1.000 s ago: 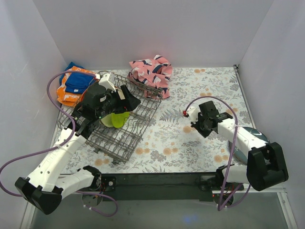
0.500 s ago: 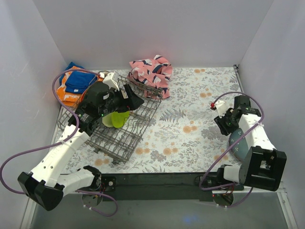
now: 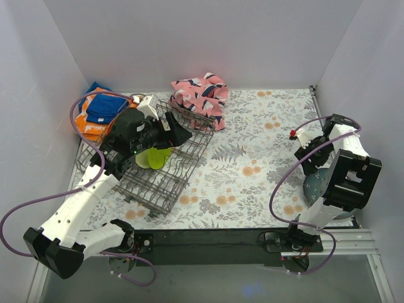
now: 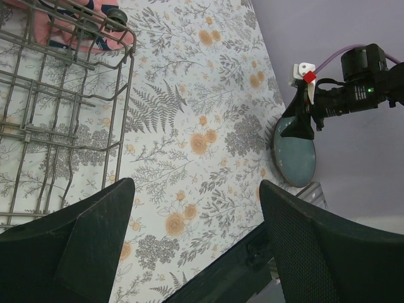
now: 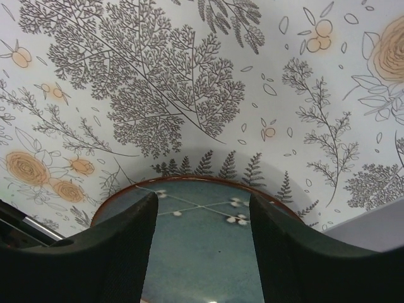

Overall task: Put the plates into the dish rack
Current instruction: Grab a plate with the left arm

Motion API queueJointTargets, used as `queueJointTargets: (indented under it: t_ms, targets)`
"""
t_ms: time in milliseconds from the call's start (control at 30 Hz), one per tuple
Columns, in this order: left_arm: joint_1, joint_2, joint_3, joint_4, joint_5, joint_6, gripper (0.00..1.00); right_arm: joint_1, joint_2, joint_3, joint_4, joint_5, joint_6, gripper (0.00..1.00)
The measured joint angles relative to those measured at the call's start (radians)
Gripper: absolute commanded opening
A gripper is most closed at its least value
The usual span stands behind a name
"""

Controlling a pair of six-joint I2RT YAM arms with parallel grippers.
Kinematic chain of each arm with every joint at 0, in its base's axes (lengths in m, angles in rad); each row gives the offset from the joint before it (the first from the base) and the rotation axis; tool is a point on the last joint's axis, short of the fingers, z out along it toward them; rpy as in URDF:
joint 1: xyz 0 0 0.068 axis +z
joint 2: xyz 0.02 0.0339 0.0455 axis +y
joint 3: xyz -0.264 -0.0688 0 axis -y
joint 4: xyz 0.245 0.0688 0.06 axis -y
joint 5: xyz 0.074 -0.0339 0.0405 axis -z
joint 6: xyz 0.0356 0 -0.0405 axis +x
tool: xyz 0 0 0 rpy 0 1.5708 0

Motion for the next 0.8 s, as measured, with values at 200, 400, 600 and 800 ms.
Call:
queueJointTargets:
  t_ms: [200,400,600,800]
  targets:
    - [0.000,0.000,-0.004,-0.001,0.009,-0.007,0.79,-0.032,0.041,0.080,-0.011,0.037,-0.020,0.66]
    - [0.000,0.003,-0.004,-0.001,0.022,-0.011,0.79,-0.079,0.076,0.113,-0.003,0.095,-0.019,0.54]
    - [0.000,0.026,-0.004,-0.001,0.035,-0.022,0.79,-0.115,0.067,0.026,0.021,0.117,-0.015,0.41]
    - [0.000,0.039,-0.004,0.000,0.054,-0.029,0.79,-0.116,0.006,-0.177,0.051,0.116,-0.015,0.36]
